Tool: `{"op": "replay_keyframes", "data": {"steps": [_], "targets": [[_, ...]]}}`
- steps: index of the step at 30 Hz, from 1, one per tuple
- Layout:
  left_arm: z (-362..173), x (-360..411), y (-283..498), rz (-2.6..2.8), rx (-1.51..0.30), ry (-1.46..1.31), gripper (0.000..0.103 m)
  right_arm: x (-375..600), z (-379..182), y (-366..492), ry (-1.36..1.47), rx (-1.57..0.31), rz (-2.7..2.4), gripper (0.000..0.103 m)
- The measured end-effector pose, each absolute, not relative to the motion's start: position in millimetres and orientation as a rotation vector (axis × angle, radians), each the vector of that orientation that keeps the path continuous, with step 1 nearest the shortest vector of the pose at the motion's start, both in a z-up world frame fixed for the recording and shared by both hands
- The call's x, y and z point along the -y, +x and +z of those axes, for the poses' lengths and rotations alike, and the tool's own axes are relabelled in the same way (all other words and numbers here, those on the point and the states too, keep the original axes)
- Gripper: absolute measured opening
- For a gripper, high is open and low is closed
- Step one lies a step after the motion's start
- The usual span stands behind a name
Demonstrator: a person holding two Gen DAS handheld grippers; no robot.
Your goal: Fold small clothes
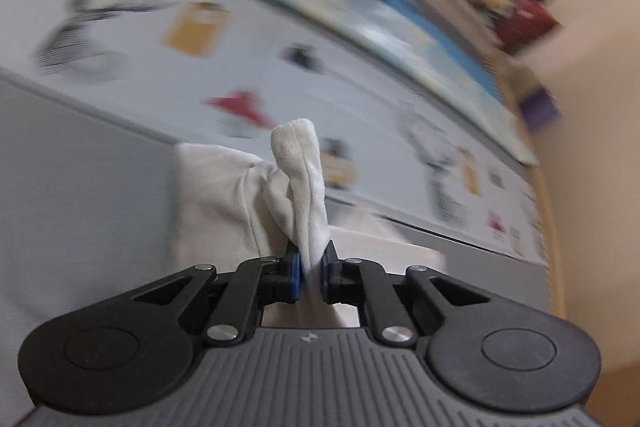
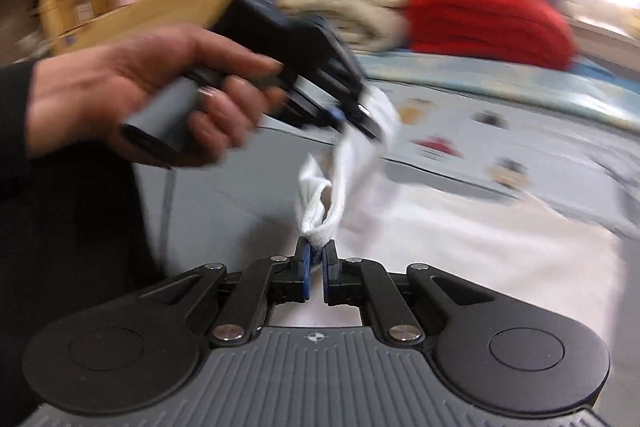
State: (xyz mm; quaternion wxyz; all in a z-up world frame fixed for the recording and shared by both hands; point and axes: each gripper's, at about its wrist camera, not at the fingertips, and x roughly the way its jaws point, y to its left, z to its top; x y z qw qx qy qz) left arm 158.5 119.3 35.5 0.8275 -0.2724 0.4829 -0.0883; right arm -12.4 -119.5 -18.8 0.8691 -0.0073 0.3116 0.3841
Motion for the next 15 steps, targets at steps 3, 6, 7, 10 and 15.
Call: {"op": "replay_keyframes", "data": {"steps": [3, 6, 7, 10, 15], "targets": [[52.3, -60.7, 164.1, -0.398, -0.962, -0.547, 0.013, 172.3, -27.4, -13.6, 0.0, -0.673, 0.613, 0.004], [71.0, -23.0, 157.3, -0.583, -0.861, -0.534, 0.043, 218.9, -29.3, -19.2, 0.003, -0.676, 0.395, 0.004], [74.0, -17.5, 153.5, -0.573, -0.83, -0.52, 0.053, 233.6, -31.8, -20.7, 0.007, -0.69, 0.324, 0.004], [61.1, -12.1, 155.7, -0.529, -0.897, -0.493, 0.051, 265.7, -52.0, -18.2, 0.054, -0.795, 0.166, 0.004], [35.9, -24.0, 155.2, -0.415, -1.035, -0.428, 0.045, 302.7, -96.6, -1.1, 0.365, -1.014, 0.098, 0.009]]}}
